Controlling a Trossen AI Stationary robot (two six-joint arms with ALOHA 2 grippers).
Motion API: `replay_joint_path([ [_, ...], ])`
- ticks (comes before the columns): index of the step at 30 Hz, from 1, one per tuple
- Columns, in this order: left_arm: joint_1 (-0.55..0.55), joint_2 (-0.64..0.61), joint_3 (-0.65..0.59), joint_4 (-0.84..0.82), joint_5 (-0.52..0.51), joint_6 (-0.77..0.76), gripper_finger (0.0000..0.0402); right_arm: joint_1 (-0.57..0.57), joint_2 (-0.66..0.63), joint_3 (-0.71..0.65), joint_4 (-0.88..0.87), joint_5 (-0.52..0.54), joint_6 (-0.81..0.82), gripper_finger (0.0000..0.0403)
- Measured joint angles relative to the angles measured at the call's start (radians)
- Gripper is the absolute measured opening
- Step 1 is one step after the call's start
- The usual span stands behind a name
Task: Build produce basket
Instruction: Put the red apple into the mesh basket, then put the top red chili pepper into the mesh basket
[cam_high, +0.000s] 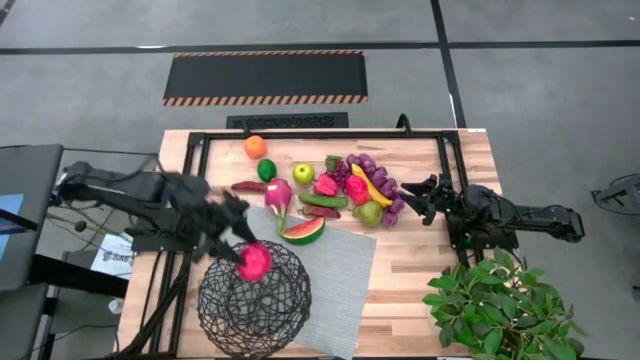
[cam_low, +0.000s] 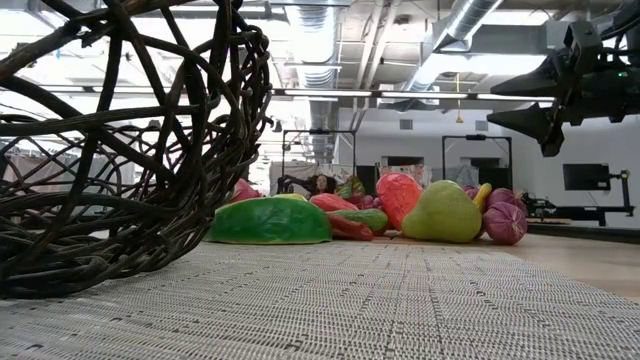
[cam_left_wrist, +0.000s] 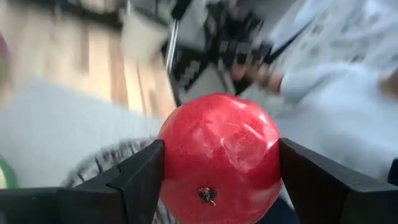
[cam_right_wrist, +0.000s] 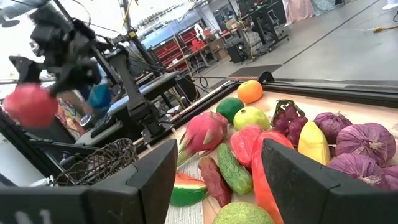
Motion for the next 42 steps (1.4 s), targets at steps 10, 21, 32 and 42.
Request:
replay_joint_path([
  [10, -0.327, 0.329, 0.000, -0.154, -0.392, -0.231, 0.0268, 0.000, 0.000, 0.000, 0.000, 0.000, -0.021, 0.0255],
  [21, -0.397, 0.580, 0.007, -0.401, -0.510, -0.445, 0.0268, 0.000, 0.000, 0.000, 0.000, 0.000, -0.024, 0.0255],
  [32, -0.397, 0.614, 0.074, -0.448, -0.550, -0.448, 0.0272, 0.000, 0.000, 0.000, 0.000, 0.000, -0.027, 0.0255],
  [42, -0.396, 0.613, 0.156, -0.559, -0.590, -0.386, 0.0362, 0.000, 0.000, 0.000, 0.000, 0.000, -0.027, 0.0255],
])
